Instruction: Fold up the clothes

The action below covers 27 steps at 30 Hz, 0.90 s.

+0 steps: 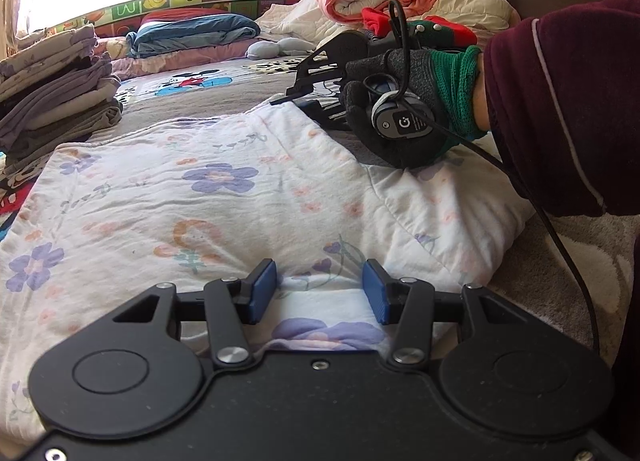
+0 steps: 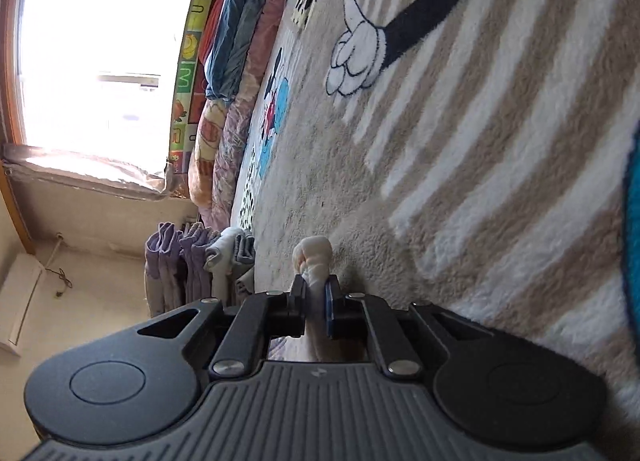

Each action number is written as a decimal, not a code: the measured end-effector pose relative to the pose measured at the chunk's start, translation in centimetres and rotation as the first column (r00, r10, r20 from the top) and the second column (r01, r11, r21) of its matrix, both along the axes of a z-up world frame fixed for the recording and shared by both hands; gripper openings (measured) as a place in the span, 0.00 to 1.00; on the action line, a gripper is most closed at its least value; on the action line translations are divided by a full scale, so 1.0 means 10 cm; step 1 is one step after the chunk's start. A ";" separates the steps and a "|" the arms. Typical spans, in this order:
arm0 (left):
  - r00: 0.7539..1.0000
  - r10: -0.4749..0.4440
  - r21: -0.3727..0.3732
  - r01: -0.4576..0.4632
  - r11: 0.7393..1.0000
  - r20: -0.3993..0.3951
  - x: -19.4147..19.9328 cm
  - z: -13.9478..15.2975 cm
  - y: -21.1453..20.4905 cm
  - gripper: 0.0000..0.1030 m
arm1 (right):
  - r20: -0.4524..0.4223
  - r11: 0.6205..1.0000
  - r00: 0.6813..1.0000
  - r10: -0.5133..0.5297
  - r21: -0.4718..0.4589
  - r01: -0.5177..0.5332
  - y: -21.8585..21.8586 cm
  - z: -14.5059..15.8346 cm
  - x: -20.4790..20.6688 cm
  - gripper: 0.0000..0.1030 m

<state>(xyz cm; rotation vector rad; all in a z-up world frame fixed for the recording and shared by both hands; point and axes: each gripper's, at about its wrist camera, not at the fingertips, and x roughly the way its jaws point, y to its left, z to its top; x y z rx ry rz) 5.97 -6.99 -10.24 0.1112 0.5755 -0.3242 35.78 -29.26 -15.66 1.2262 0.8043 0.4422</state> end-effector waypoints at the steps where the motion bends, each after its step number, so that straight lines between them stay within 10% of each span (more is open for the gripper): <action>1: 1.000 0.000 -0.001 0.000 1.000 0.000 0.00 0.00 0.00 0.45 | 0.011 0.999 1.000 0.007 -0.044 -0.006 0.02 0.03 0.00 0.12; 5: 1.000 -0.001 0.000 0.001 1.000 -0.001 0.00 0.00 0.01 0.45 | 0.060 0.960 0.998 0.018 -0.280 -0.001 0.12 0.24 0.04 0.16; 9: 1.000 -0.001 0.001 0.001 1.000 -0.002 0.00 0.01 0.01 0.45 | 0.177 0.893 0.984 -0.005 -0.441 0.084 0.12 0.53 -0.05 0.43; 15: 1.000 -0.001 0.002 0.001 1.000 -0.001 0.00 0.00 0.01 0.45 | 0.341 0.826 0.926 0.162 -0.561 0.062 0.21 0.90 -0.22 0.34; 19: 1.000 -0.001 0.002 0.001 1.000 -0.001 0.00 0.00 0.01 0.45 | 0.231 0.750 0.932 0.280 -0.659 -0.062 0.54 0.75 -0.06 0.32; 22: 1.000 -0.003 0.002 0.003 1.000 -0.002 0.01 0.00 0.01 0.45 | 0.138 0.803 0.968 0.207 -0.590 -0.088 0.40 0.35 0.04 0.00; 24: 1.000 -0.004 0.003 0.004 1.000 -0.002 0.01 0.00 0.01 0.45 | 0.099 0.892 0.982 0.160 -0.441 -0.101 0.20 0.19 0.08 0.00; 27: 1.000 -0.006 0.004 0.006 1.000 -0.002 0.01 0.00 0.01 0.46 | 0.069 0.902 0.983 0.168 -0.413 -0.125 0.15 0.22 0.09 0.00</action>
